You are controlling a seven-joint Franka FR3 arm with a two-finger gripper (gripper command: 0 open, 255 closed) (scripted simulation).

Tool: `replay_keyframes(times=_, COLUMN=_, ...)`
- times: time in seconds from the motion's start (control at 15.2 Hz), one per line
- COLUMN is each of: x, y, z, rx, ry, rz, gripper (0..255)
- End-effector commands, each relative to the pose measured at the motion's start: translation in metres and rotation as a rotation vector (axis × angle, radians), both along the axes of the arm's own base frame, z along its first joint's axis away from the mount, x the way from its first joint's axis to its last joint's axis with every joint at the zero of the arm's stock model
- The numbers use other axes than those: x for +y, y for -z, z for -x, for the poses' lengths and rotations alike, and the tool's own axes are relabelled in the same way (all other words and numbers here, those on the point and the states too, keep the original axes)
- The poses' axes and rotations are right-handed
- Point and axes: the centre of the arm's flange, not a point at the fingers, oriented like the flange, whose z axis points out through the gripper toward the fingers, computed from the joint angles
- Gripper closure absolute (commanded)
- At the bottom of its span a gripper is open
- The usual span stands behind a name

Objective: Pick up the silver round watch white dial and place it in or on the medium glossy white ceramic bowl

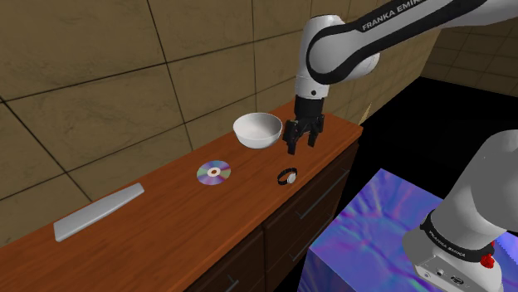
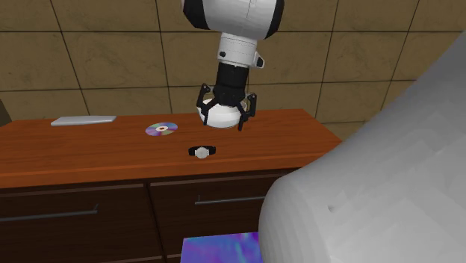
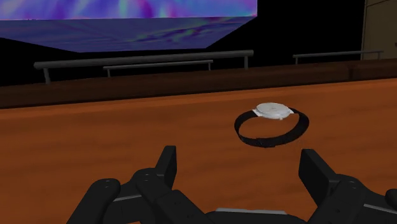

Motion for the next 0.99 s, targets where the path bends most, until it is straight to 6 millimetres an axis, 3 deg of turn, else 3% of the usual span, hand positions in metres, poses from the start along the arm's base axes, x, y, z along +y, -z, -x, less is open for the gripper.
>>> replay_keyframes(times=0.0, x=0.010, y=0.017, z=-0.008, rx=0.003, ry=0.003, rz=-0.013, gripper=0)
replay_keyframes(times=0.46, x=0.019, y=0.056, z=-0.004, rx=0.003, ry=0.003, rz=-0.013, gripper=0)
replay_keyframes(times=0.92, x=0.019, y=0.056, z=-0.004, rx=0.003, ry=0.003, rz=-0.013, gripper=0)
